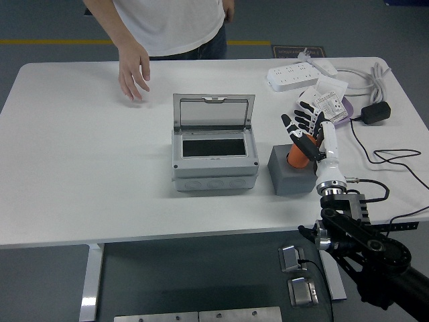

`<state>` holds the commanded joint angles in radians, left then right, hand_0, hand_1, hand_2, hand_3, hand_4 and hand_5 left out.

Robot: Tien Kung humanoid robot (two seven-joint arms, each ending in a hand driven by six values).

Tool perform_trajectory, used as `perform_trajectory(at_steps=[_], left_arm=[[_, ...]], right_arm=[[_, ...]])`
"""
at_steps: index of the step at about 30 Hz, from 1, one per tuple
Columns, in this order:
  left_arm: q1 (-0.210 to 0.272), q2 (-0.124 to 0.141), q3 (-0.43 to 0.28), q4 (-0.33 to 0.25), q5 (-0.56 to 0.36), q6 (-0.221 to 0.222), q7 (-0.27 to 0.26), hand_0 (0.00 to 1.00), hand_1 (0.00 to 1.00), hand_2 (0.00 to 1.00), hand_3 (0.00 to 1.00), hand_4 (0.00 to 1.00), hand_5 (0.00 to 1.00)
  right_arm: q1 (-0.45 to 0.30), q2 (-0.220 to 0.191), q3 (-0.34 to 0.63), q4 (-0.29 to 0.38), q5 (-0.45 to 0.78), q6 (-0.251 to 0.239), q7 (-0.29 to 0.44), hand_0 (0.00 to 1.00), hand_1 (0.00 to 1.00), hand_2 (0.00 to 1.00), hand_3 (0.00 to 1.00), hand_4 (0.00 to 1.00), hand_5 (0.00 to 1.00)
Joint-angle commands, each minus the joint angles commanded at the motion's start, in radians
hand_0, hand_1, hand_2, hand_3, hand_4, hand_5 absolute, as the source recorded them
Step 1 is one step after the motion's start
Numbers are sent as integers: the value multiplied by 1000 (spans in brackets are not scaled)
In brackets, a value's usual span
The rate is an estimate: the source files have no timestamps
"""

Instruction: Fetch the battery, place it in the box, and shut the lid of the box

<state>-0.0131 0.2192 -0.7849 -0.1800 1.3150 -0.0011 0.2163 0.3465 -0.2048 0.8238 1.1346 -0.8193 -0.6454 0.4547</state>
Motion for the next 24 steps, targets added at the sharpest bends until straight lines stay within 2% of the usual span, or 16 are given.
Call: perform_trajectory(at_steps=[24], left_arm=[[-2, -1, -1, 0, 0, 1, -2, 634, 707, 627, 600, 601, 453]], right_arm=[[-16, -13, -28, -12, -15, 0, -24, 743, 717, 696, 759, 855, 341]])
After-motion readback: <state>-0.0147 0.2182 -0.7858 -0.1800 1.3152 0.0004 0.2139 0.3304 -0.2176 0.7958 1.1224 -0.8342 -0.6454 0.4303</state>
